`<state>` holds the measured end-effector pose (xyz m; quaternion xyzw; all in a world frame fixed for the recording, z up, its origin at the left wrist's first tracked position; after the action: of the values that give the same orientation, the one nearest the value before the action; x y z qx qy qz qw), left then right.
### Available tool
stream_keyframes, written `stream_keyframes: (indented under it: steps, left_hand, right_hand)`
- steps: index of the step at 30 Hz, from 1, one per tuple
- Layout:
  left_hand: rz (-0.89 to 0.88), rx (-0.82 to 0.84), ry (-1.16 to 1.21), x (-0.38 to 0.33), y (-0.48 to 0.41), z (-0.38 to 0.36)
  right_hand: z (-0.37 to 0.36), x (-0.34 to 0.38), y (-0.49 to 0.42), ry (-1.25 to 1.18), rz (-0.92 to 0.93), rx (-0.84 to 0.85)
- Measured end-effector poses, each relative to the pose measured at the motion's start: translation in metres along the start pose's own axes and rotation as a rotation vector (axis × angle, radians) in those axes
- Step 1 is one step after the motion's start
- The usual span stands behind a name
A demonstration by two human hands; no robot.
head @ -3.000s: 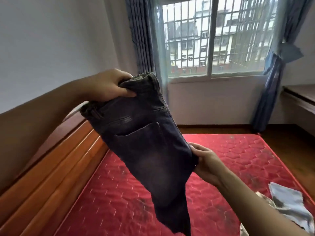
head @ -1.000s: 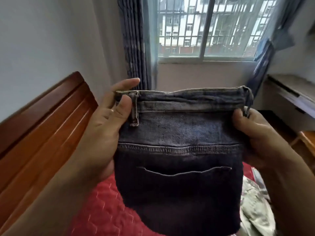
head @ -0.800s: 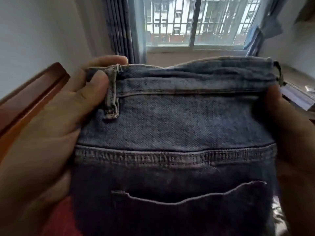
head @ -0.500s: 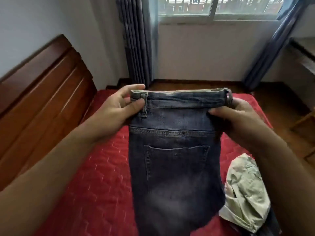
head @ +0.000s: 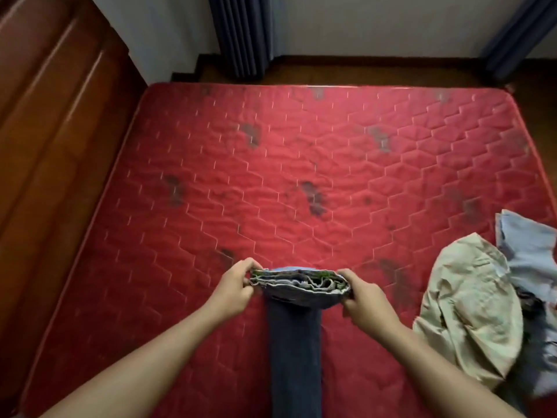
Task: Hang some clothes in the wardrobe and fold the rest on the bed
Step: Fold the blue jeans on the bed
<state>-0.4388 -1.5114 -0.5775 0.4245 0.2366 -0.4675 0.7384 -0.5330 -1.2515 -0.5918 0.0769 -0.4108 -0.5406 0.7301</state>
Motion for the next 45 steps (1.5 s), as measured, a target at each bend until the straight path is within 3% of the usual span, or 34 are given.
stream_keyframes:
  steps: [6, 8, 12, 14, 19, 23, 25, 29, 33, 37, 40, 42, 45]
  left_hand:
    - [0.03, -0.035, 0.068, 0.018, -0.123, 0.015]
    - [-0.031, -0.104, 0.069, 0.001, -0.178, 0.04]
    - [-0.104, -0.295, 0.235, -0.011, -0.254, 0.078]
    - [-0.095, -0.292, 0.171, 0.014, -0.265, 0.063]
    - [0.137, -0.053, -0.064, 0.163, -0.21, -0.062]
    - [0.371, 0.104, 0.017, 0.269, -0.138, -0.164]
    - [0.437, 0.08, 0.12, 0.297, -0.117, -0.201]
    - [0.482, -0.103, 0.363, 0.308, -0.099, -0.234]
    - [0.414, -0.206, 0.42, 0.297, -0.083, -0.244]
    - [0.44, -0.105, 0.431, 0.293, -0.063, -0.259]
    - [0.492, -0.008, 0.398, 0.302, -0.047, -0.27]
    - [0.498, -0.007, 0.411, 0.306, -0.039, -0.272]
    - [0.518, 0.027, 0.523, 0.312, -0.026, -0.283]
  right_hand:
    - [0.025, 0.008, -0.125, -0.179, 0.036, -0.096]
    - [0.053, 0.027, -0.175, -0.2, 0.082, -0.195]
    - [0.084, 0.053, -0.251, -0.47, 0.131, -0.312]
    - [0.067, 0.044, -0.266, -0.426, 0.103, -0.348]
    - [-0.09, -0.062, -0.246, -0.223, -0.124, -0.145]
    - [-0.216, -0.158, -0.2, -0.191, -0.376, 0.07]
    - [-0.248, -0.183, -0.186, -0.236, -0.407, 0.036]
    - [-0.273, -0.196, -0.172, -0.359, -0.432, -0.106]
    - [-0.288, -0.197, -0.161, -0.351, -0.402, -0.107]
    - [-0.295, -0.21, -0.14, -0.317, -0.433, -0.075]
    - [-0.299, -0.219, -0.127, -0.47, -0.471, -0.07]
    - [-0.307, -0.219, -0.119, -0.555, -0.468, 0.009]
    - [-0.321, -0.215, -0.103, -0.449, -0.36, 0.151]
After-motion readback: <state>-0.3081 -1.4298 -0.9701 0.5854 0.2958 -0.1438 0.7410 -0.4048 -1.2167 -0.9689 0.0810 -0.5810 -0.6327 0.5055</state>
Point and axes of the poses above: each hand's wrist, its own y-axis away from the middle knuckle, its own z-axis out of the back of the hand, x = y × z, the point moved 8 cm from there along -y, towards the middle knuckle, and after that the axes turned 2 degrees about -z, right-handed, at the moved point
